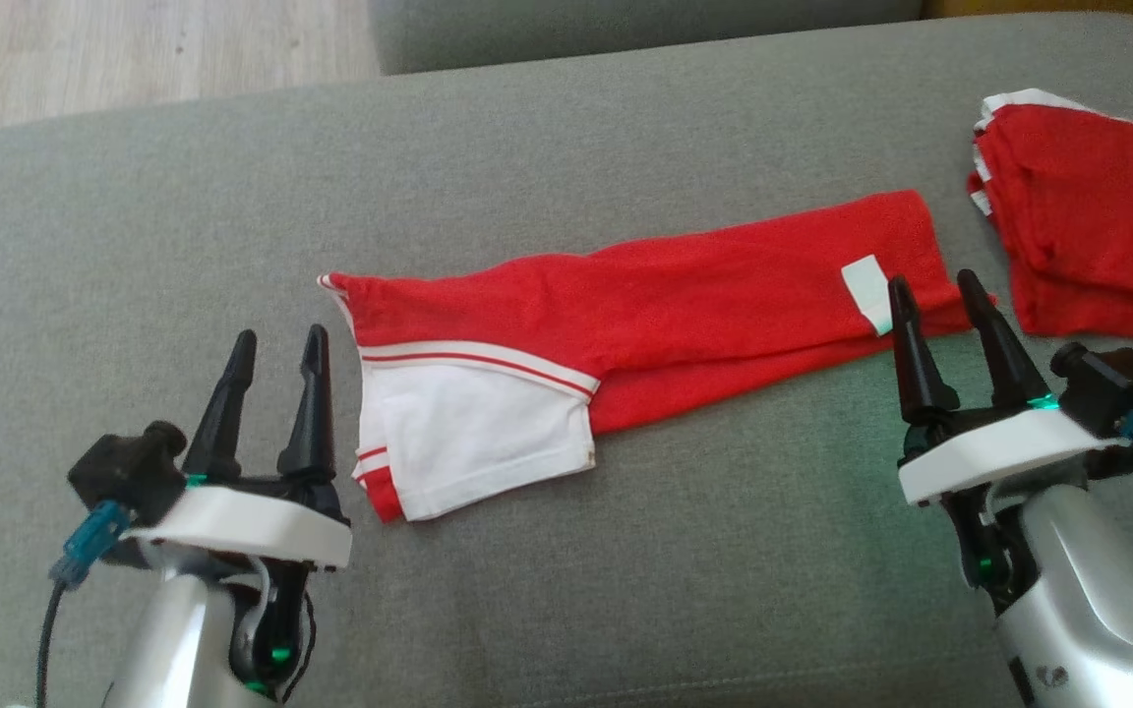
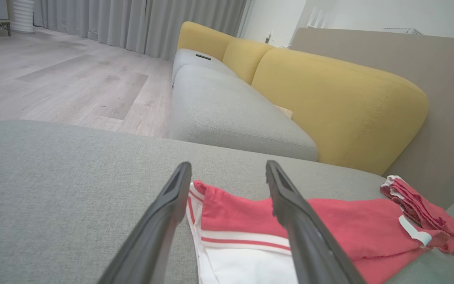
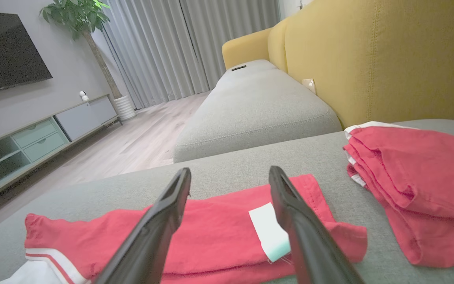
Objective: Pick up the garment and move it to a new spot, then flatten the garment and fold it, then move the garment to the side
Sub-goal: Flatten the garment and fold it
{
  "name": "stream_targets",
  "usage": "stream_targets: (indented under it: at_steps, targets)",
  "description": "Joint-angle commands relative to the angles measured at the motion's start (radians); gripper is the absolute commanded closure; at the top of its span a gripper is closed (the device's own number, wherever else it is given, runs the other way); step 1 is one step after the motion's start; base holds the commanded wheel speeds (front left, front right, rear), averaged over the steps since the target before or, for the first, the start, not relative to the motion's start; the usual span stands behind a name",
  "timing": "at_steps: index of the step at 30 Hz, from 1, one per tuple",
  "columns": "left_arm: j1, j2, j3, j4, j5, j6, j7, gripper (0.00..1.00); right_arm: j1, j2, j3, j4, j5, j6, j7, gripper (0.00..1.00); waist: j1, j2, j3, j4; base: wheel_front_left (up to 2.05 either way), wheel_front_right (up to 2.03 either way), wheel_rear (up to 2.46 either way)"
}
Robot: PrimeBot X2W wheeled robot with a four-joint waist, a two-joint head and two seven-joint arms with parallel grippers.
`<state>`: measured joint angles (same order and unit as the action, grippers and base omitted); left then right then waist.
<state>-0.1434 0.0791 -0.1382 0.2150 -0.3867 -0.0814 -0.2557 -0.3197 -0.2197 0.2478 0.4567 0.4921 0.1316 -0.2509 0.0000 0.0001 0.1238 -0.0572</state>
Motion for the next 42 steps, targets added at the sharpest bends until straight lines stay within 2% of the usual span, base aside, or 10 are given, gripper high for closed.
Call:
stream_targets:
  at_steps: [1, 10, 21, 26, 32, 33, 34, 35, 42]
  targets:
    - [-0.046, -0.001, 0.045, -0.02, 0.02, -0.013, -0.006, 0.0, -0.023, 0.005, 0.001, -0.03, -0.021, -0.001, -0.011, 0.0, 0.0, -0.0001, 0.014, 0.009, 0.0, 0.0, 0.0]
    - [-0.102, -0.023, 0.046, 0.009, 0.066, -0.043, -0.006, 0.0, -0.139, 0.007, -0.141, 0.101, -0.107, -0.001, 0.058, 0.0, 0.0, -0.0001, 0.095, 0.05, 0.0, 0.0, 0.0]
    - [-0.149, -0.028, 0.015, 0.021, 0.064, -0.049, -0.006, 0.0, -0.297, 0.014, -0.368, 0.418, -0.251, -0.001, 0.162, 0.0, 0.0, -0.0001, 0.153, 0.096, 0.0, 0.0, 0.0]
    - [-0.151, -0.029, 0.007, 0.022, 0.055, -0.049, -0.006, 0.0, -0.324, 0.04, -0.402, 0.506, -0.289, -0.001, 0.177, 0.0, 0.0, -0.0001, 0.156, 0.093, 0.0, 0.0, 0.0]
    - [-0.15, -0.029, 0.006, 0.024, 0.051, -0.049, -0.006, 0.0, -0.337, 0.064, -0.38, 0.546, -0.277, -0.001, 0.192, 0.0, 0.0, -0.0001, 0.155, 0.083, 0.0, 0.0, 0.0]
    - [-0.15, -0.029, 0.005, 0.025, 0.05, -0.049, -0.006, 0.0, -0.339, 0.065, -0.373, 0.549, -0.27, -0.001, 0.193, 0.1, 0.0, -0.0001, 0.154, 0.081, 0.0, 0.0, 0.0]
    - [-0.151, -0.029, 0.004, 0.025, 0.05, -0.049, -0.006, 0.0, -0.34, 0.063, -0.368, 0.55, -0.265, -0.001, 0.19, 0.88, 0.0, -0.0001, 0.153, 0.079, 0.0, 0.0, 0.0]
    - [-0.15, -0.029, 0.004, 0.025, 0.049, -0.049, -0.006, 0.0, -0.341, 0.059, -0.364, 0.549, -0.261, -0.001, 0.182, 1.0, 0.0, -0.0001, 0.151, 0.076, 0.0, 0.0, 0.0]
    - [-0.143, -0.029, 0.006, 0.03, 0.046, -0.049, -0.006, 0.0, -0.33, 0.011, -0.369, 0.544, -0.219, -0.001, 0.144, 1.0, 0.0, -0.0001, 0.126, 0.064, 0.0, 0.0, 0.0]
